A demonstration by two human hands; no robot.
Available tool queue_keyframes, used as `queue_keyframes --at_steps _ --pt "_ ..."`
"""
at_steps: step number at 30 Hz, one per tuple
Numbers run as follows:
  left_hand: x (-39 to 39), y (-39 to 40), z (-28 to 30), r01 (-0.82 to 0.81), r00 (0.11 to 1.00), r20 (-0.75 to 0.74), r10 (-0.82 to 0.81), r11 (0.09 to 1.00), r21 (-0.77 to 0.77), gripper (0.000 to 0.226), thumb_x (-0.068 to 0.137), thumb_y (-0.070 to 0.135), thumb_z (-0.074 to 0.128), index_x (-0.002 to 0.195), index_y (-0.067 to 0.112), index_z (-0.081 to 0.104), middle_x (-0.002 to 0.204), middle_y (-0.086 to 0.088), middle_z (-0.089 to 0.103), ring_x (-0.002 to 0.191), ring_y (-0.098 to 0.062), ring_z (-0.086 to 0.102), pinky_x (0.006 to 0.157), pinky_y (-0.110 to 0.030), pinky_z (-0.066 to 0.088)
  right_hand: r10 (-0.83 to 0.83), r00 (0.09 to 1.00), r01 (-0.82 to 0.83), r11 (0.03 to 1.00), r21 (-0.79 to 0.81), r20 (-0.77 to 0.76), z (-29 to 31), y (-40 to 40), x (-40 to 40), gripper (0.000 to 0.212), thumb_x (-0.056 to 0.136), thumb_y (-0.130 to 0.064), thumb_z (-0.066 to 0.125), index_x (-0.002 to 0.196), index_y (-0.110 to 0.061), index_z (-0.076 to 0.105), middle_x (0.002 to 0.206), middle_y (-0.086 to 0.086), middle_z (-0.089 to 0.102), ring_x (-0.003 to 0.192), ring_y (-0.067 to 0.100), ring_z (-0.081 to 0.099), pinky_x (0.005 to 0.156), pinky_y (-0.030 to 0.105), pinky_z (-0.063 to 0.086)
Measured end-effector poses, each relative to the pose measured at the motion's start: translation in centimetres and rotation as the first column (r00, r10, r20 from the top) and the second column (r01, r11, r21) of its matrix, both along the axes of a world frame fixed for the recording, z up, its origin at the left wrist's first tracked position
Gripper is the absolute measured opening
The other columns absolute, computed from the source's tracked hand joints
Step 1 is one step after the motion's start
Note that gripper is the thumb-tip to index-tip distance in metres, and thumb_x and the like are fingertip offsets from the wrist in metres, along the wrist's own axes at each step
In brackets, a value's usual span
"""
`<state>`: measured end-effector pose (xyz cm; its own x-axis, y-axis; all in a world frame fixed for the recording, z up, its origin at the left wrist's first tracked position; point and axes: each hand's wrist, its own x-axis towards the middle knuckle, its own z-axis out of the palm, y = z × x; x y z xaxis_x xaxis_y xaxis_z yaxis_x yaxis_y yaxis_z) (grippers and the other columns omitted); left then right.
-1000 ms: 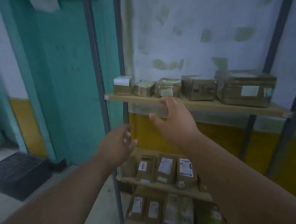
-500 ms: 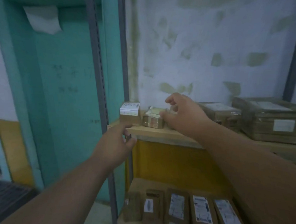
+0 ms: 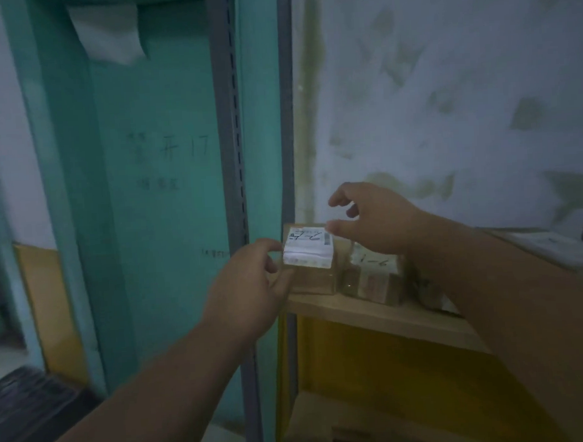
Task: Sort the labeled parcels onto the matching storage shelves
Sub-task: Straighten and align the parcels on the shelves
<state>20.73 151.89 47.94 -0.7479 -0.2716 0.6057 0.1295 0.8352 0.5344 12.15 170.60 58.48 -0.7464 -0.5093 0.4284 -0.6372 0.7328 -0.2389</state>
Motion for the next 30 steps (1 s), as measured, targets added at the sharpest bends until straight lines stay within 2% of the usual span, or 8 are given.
queue_keyframes --at_steps 4,7,10,14,18,23,26,30 --pt "-1.2 -1.0 -0.7 -0.035 0.999 -0.005 0.035 0.999 -0.01 0.041 0.09 0.044 0.065 0.129 0.037 0.053 0.096 0.018 0.053 0.075 0.002 0.051 0.059 -0.013 0.031 0.004 0.988 -0.011 0.999 0.049 0.156 0.0 -2.2 -3.0 0.053 0.084 -0.045 0.074 0.131 -0.029 0.055 0.138 -0.004 0.053 0.114 0.015 0.055 0.084 0.03 0.05" --pt "-1.1 -1.4 -0.9 -0.043 0.999 0.013 0.044 0.998 -0.051 0.043 0.09 0.042 0.065 0.131 0.037 0.051 0.104 0.019 0.052 0.077 -0.002 0.048 0.064 -0.02 0.034 -0.009 0.97 -0.04 0.98 0.194 0.244 0.0 -3.4 -4.6 0.056 0.084 -0.047 0.074 0.134 -0.029 0.055 0.138 -0.004 0.054 0.118 0.016 0.054 0.085 0.03 0.044" --pt "-1.1 -1.8 0.0 -0.015 1.0 0.016 0.016 0.993 -0.113 0.045 0.09 0.04 0.066 0.132 0.037 0.051 0.106 0.015 0.055 0.083 -0.006 0.048 0.07 -0.026 0.037 -0.017 0.965 -0.054 0.963 0.265 0.26 -0.4 -4.5 -5.4 0.049 0.086 -0.053 0.069 0.125 -0.025 0.061 0.124 -0.005 0.061 0.107 0.014 0.056 0.085 0.031 0.043" --pt "-1.9 -3.0 1.5 -0.031 0.996 0.072 0.05 0.97 -0.243 0.042 0.091 0.041 0.064 0.132 0.039 0.055 0.1 0.012 0.058 0.08 -0.01 0.051 0.065 -0.028 0.036 0.013 0.984 -0.063 0.958 0.278 0.18 -1.1 -5.4 -6.0 0.052 0.084 -0.061 0.064 0.117 -0.021 0.064 0.115 -0.003 0.061 0.101 0.015 0.055 0.08 0.03 0.042" --pt "-2.0 -3.5 1.6 -0.047 0.992 0.1 0.081 0.952 -0.303 0.041 0.092 0.043 0.062 0.132 0.04 0.056 0.098 0.011 0.059 0.081 -0.009 0.05 0.065 -0.027 0.034 0.054 0.976 -0.101 0.97 0.221 0.211 -0.8 -4.8 -7.2 0.04 0.087 -0.054 0.066 0.111 -0.023 0.066 0.114 -0.005 0.064 0.101 0.014 0.058 0.083 0.031 0.044" --pt "-2.0 -3.6 1.2 -0.055 0.993 0.085 0.083 0.954 -0.295 0.043 0.091 0.045 0.063 0.133 0.041 0.056 0.1 0.013 0.061 0.082 -0.007 0.051 0.066 -0.026 0.036 0.104 0.94 -0.159 0.976 0.146 0.326 -0.5 -3.3 -8.3 0.027 0.086 -0.041 0.073 0.108 -0.026 0.07 0.106 -0.009 0.069 0.093 0.011 0.063 0.075 0.027 0.049" --pt "-2.2 -3.5 1.3 -0.046 0.994 0.085 0.074 0.954 -0.297 0.042 0.09 0.046 0.062 0.132 0.039 0.057 0.107 0.014 0.063 0.083 -0.006 0.05 0.067 -0.025 0.037 0.107 0.94 -0.156 0.979 0.131 0.325 -0.7 -3.2 -8.3 0.028 0.086 -0.042 0.073 0.109 -0.027 0.072 0.107 -0.01 0.07 0.097 0.01 0.064 0.082 0.03 0.049" --pt "-2.3 -3.5 1.6 -0.059 0.993 0.076 0.086 0.949 -0.311 0.039 0.091 0.041 0.062 0.13 0.037 0.06 0.113 0.013 0.065 0.095 -0.01 0.059 0.069 -0.024 0.034 0.078 0.947 -0.13 0.98 0.148 0.312 -0.7 -3.6 -8.4 0.028 0.086 -0.043 0.073 0.109 -0.027 0.072 0.108 -0.011 0.068 0.096 0.007 0.061 0.076 0.026 0.043"
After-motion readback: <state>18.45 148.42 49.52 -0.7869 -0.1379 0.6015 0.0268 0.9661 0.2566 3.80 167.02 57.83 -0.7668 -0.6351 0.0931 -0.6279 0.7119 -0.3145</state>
